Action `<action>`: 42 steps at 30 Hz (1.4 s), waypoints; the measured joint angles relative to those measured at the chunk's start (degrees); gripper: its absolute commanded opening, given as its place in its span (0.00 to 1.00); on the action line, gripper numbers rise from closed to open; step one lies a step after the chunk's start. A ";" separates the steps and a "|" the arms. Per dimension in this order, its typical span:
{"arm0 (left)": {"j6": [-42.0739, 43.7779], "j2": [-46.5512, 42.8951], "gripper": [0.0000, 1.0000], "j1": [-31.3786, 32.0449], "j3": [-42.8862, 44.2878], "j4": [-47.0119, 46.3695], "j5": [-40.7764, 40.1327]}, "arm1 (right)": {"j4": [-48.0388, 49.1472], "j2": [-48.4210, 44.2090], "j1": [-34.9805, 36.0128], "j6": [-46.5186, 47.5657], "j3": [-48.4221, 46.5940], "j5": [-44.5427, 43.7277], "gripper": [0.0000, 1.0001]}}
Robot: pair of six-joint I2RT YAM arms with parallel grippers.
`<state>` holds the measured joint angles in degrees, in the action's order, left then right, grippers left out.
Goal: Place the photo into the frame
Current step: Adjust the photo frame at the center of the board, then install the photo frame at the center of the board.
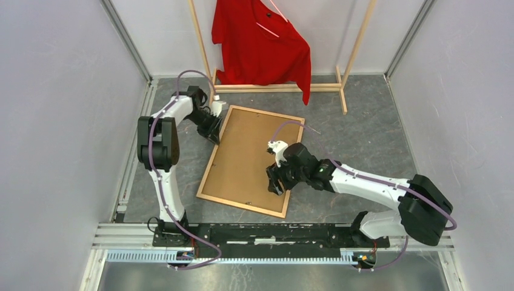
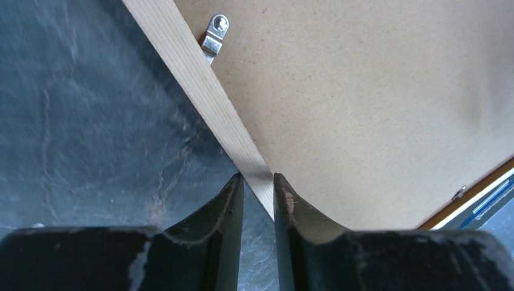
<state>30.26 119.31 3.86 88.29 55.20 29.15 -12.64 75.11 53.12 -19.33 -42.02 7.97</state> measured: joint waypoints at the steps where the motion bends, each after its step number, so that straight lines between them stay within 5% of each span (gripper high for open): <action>1: 0.00 0.59 0.34 0.52 1.62 0.24 0.20 | 0.11 0.24 -0.87 0.24 0.04 0.81 0.68; 7: 0.83 0.96 0.63 1.42 10.12 4.98 3.04 | 3.13 1.16 -5.42 2.38 0.13 6.93 0.68; 12: 9.09 -0.44 0.67 0.20 15.56 14.36 6.05 | 7.08 8.15 -5.38 5.25 -2.05 17.97 0.68; 22: 29.70 -18.58 0.68 -0.26 -11.30 26.36 2.80 | 12.39 15.78 -2.23 7.15 -2.97 29.90 0.69; 42: 31.34 -23.52 0.67 -0.24 -33.57 12.94 -13.03 | 13.44 24.74 3.15 10.45 -8.76 31.21 0.68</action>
<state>61.60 95.79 3.62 54.72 68.14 16.12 0.80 99.85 56.27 -8.88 -50.78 39.18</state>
